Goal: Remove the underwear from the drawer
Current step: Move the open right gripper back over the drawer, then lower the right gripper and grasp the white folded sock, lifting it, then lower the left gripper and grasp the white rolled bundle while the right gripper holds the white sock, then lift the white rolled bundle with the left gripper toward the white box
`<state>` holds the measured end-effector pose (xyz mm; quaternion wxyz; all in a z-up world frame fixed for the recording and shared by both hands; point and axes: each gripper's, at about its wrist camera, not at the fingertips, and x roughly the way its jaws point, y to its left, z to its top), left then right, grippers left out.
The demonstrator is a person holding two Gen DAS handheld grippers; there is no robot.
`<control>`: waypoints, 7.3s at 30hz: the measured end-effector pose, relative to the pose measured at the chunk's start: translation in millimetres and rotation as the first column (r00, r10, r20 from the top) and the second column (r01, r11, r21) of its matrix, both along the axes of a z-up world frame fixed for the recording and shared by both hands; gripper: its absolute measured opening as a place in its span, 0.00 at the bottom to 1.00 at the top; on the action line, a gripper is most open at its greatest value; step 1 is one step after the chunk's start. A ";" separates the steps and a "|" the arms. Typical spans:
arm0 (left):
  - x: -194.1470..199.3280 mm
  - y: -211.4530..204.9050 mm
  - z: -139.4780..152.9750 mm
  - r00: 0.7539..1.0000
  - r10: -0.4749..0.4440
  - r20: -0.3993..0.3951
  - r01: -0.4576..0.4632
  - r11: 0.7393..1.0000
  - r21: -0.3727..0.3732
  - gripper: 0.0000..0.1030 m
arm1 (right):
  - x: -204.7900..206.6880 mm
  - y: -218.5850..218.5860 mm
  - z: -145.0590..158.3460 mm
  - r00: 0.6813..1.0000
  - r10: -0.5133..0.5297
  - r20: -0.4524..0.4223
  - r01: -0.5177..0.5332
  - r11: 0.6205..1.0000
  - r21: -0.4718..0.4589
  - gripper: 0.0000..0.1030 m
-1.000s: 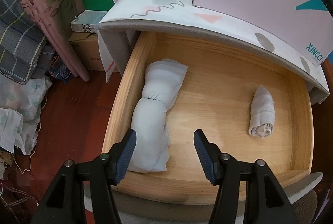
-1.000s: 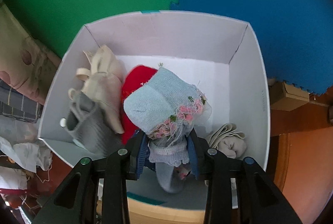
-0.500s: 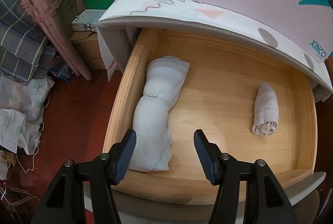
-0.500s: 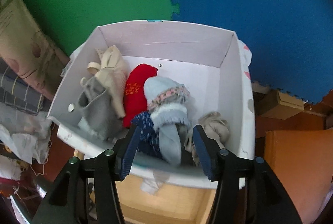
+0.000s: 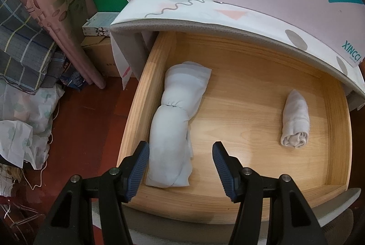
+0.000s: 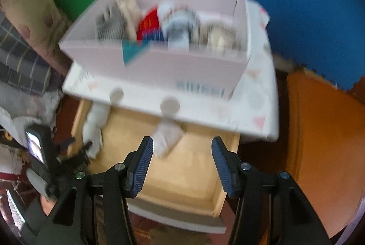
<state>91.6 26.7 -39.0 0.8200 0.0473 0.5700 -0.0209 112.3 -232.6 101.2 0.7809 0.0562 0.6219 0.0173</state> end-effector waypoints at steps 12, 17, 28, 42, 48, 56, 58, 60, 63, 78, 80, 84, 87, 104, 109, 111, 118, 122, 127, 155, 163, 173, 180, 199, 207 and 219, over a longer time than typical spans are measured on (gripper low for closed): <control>0.4 2.2 0.9 1.000 0.000 -0.001 0.000 1.000 -0.021 0.57 | 16.0 45.1 -106.1 0.987 -0.039 -0.159 0.047 0.998 0.049 0.49; 1.6 5.2 0.8 1.000 0.003 -0.004 -0.003 0.999 -0.040 0.57 | 30.8 61.9 -125.3 0.985 -0.082 -0.149 0.086 0.996 0.020 0.50; 1.2 5.6 0.7 1.000 0.002 -0.005 -0.002 0.998 -0.067 0.57 | 48.2 76.7 -165.3 0.980 -0.132 -0.149 0.128 0.991 -0.040 0.57; 2.0 4.4 -0.2 1.000 0.001 -0.008 -0.002 0.998 -0.065 0.57 | 41.0 68.0 -185.4 0.973 -0.102 -0.206 0.084 0.992 -0.094 0.48; 2.8 3.8 -1.4 1.000 0.003 -0.013 -0.004 0.998 -0.061 0.57 | 26.2 52.3 -186.5 0.966 -0.086 -0.243 0.061 0.992 -0.108 0.48; 2.8 5.7 -2.9 1.000 0.005 -0.016 -0.006 0.999 -0.053 0.57 | 4.3 30.5 -201.2 0.937 -0.105 -0.334 0.077 0.992 -0.095 0.42; 2.6 5.5 -3.3 1.000 0.006 -0.016 -0.006 0.999 -0.050 0.57 | -0.5 28.7 -203.5 0.931 -0.085 -0.355 0.043 0.991 -0.124 0.42; 3.0 5.3 -3.7 1.000 0.007 -0.016 -0.008 0.999 -0.049 0.57 | -4.8 25.4 -203.7 0.927 -0.079 -0.366 0.036 0.992 -0.122 0.42; 3.1 5.7 -3.6 1.000 0.007 -0.018 -0.008 0.999 -0.047 0.57 | -8.6 21.1 -203.8 0.922 -0.075 -0.380 0.031 0.992 -0.120 0.41; 6.8 11.4 -8.2 0.998 0.031 -0.060 -0.037 0.995 -0.093 0.57 | 0.0 -3.2 -207.8 0.894 -0.007 -0.448 -0.013 0.999 -0.041 0.39; 8.1 13.4 -10.2 0.997 0.039 -0.072 -0.046 0.994 -0.101 0.57 | -15.1 -4.4 -209.4 0.895 -0.008 -0.446 -0.010 0.999 -0.037 0.39; 12.0 19.3 -12.8 0.994 0.040 -0.105 -0.056 0.987 -0.149 0.57 | -20.9 -13.2 -207.9 0.900 -0.013 -0.436 0.011 1.000 -0.006 0.39; 17.2 17.1 -10.8 0.995 0.013 -0.103 -0.025 0.993 -0.113 0.57 | -21.6 -22.2 -208.6 0.902 -0.017 -0.432 0.029 0.999 0.022 0.39; 56.7 1.7 -39.2 0.984 -0.009 -0.178 0.008 1.000 -0.003 0.57 | -22.7 -32.1 -209.0 0.905 -0.018 -0.425 0.046 0.997 0.055 0.40; 64.2 -7.7 -51.1 0.976 -0.005 -0.217 0.010 1.000 0.024 0.57 | -24.7 -37.0 -205.3 0.906 -0.024 -0.423 0.055 0.997 0.062 0.40; 65.2 -9.3 -53.1 0.974 -0.005 -0.226 0.013 0.999 0.035 0.57 | -24.9 -41.3 -199.6 0.906 -0.025 -0.423 0.058 0.996 0.065 0.40; 66.4 -17.6 -68.9 0.960 -0.021 -0.279 0.033 0.999 0.040 0.49 | -25.4 -57.4 -192.8 0.906 -0.031 -0.422 0.068 0.995 0.072 0.40; 61.5 -29.6 -73.8 0.953 -0.055 -0.299 0.078 0.995 0.065 0.43 | -24.6 -60.8 -193.6 0.906 -0.032 -0.422 0.070 0.995 0.075 0.40; 50.1 -45.8 -77.5 0.934 -0.119 -0.336 0.161 0.982 0.100 0.43 | -25.6 -62.9 -194.5 0.907 -0.034 -0.420 0.073 0.994 0.077 0.40; 47.4 -51.8 -90.0 0.881 -0.086 -0.466 0.143 0.986 0.089 0.44 | -27.9 -64.0 -198.9 0.902 -0.063 -0.427 0.098 0.993 0.062 0.44; 46.2 -65.7 -95.6 0.876 -0.094 -0.473 0.154 0.984 0.090 0.44 | -28.1 -63.9 -198.9 0.902 -0.060 -0.428 0.097 0.993 0.065 0.44; 37.7 -52.5 -85.8 0.892 -0.098 -0.441 0.145 0.987 0.075 0.34 | -27.4 -61.9 -204.4 0.901 -0.064 -0.429 0.096 0.994 0.055 0.43; 41.4 -43.5 -68.7 0.897 -0.100 -0.431 0.142 0.988 0.066 0.32 | -28.4 -60.8 -205.1 0.903 -0.070 -0.424 0.105 0.993 0.060 0.43; 45.7 -53.4 -28.7 0.814 -0.191 -0.549 0.267 0.962 0.061 0.31 | -31.2 -67.9 -202.4 0.907 -0.070 -0.416 0.109 0.992 0.071 0.43; 38.0 -43.3 -15.0 0.812 -0.201 -0.549 0.267 0.963 0.043 0.31 | -30.4 -67.3 -202.6 0.906 -0.068 -0.417 0.106 0.992 0.068 0.43; 30.7 -32.3 22.3 0.834 -0.235 -0.500 0.294 0.955 0.040 0.31 | -27.8 -65.1 -203.4 0.905 -0.069 -0.419 0.105 0.992 0.064 0.43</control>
